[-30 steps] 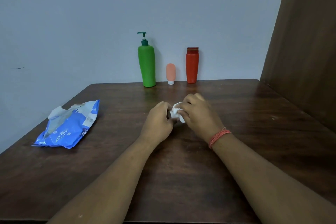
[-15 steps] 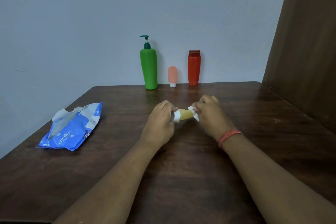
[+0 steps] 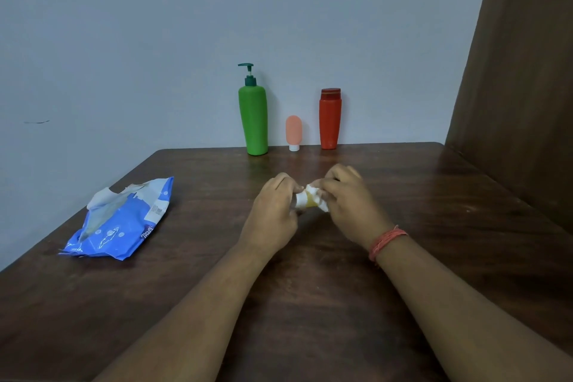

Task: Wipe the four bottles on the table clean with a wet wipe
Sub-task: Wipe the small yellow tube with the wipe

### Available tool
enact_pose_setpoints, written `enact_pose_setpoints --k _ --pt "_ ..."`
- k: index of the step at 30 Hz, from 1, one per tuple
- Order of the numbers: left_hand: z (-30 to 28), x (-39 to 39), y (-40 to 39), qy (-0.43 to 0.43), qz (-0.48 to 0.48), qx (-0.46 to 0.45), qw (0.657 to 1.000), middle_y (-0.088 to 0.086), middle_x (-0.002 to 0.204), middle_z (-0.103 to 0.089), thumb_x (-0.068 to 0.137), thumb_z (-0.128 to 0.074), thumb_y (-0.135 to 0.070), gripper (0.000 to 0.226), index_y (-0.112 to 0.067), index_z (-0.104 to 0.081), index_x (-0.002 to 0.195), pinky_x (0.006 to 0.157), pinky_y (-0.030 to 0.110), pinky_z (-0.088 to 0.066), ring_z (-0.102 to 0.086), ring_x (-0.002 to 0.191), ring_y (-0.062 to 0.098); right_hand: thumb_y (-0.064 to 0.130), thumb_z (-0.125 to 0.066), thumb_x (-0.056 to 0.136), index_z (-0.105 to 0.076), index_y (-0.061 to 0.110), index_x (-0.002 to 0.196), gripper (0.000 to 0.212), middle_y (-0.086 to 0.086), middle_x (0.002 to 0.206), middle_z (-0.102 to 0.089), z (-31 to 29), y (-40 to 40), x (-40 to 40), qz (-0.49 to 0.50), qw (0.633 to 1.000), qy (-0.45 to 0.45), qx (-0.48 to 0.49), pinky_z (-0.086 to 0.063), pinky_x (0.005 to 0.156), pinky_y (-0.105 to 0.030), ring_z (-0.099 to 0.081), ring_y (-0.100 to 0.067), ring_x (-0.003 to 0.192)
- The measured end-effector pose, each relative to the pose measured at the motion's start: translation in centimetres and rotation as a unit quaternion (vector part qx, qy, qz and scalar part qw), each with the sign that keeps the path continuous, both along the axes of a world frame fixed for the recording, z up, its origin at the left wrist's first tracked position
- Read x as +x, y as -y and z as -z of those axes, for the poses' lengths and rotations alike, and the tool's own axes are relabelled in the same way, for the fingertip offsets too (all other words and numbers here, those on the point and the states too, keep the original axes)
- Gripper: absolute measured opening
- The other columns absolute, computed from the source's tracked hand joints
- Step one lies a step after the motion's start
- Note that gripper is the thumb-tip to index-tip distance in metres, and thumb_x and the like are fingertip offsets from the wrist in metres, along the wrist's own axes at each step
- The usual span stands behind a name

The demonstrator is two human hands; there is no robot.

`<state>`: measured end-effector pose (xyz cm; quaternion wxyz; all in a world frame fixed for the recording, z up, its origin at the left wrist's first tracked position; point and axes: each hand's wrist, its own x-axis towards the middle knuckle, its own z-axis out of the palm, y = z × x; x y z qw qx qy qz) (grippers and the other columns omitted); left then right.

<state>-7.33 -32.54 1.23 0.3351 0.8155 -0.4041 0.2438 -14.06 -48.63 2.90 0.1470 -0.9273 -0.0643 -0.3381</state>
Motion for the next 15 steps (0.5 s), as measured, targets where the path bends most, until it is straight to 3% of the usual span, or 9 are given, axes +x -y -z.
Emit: enact_pose_setpoints --k 4,7,9,12,15 --pt "0.1 0.2 0.0 -0.004 -0.006 -0.003 1.000 -0.002 0.098 -0.058 0.078 -0.078 -0.003 0.026 -0.011 -0.062 0.097 0.072 0.039 -0.052 -0.056 0.089 0.015 0.014 -0.060 0.095 -0.072 0.013 0.112 0.021 0.001 0.096 -0.053 0.1 0.0 0.2 0.000 1.000 -0.001 -0.013 -0.046 0.080 -0.032 -0.046 -0.016 0.095" --pt "0.0 0.2 -0.2 -0.014 -0.027 -0.010 1.000 -0.005 0.101 -0.058 0.077 -0.081 -0.005 0.030 -0.012 -0.062 0.099 0.073 0.030 -0.050 -0.056 0.091 0.012 0.017 -0.056 0.097 -0.072 0.015 0.113 0.023 0.004 0.095 -0.049 0.1 0.9 0.4 0.049 0.999 -0.010 0.012 -0.034 0.077 -0.023 -0.040 -0.010 0.093" --pt "0.1 0.3 0.0 -0.015 -0.020 -0.010 1.000 -0.006 0.098 -0.056 0.077 -0.081 -0.006 0.029 -0.014 -0.060 0.097 0.070 0.029 -0.049 -0.054 0.087 0.011 0.016 -0.058 0.096 -0.072 0.014 0.112 0.021 0.008 0.093 -0.046 0.0 0.5 0.2 0.023 1.000 0.006 0.014 -0.029 0.077 -0.020 -0.038 -0.007 0.092" --pt "0.1 0.3 0.2 -0.013 -0.012 -0.006 1.000 -0.006 0.091 -0.052 0.080 -0.079 -0.007 0.026 -0.015 -0.057 0.090 0.064 0.031 -0.045 -0.050 0.081 0.011 0.015 -0.061 0.095 -0.072 0.012 0.105 0.016 0.005 0.093 -0.050 0.0 -0.8 -0.1 -0.021 1.000 0.011 -0.009 -0.035 0.077 -0.023 -0.040 -0.009 0.092" --pt "0.0 0.2 -0.1 -0.004 -0.014 0.000 1.000 -0.004 0.098 -0.057 0.077 -0.080 -0.003 0.029 -0.013 -0.060 0.096 0.071 0.031 -0.049 -0.055 0.089 0.013 0.014 -0.055 0.098 -0.072 0.012 0.108 0.020 0.001 0.096 -0.052 0.1 0.3 0.5 0.031 0.999 -0.012 0.018 -0.043 0.079 -0.030 -0.043 -0.014 0.094"
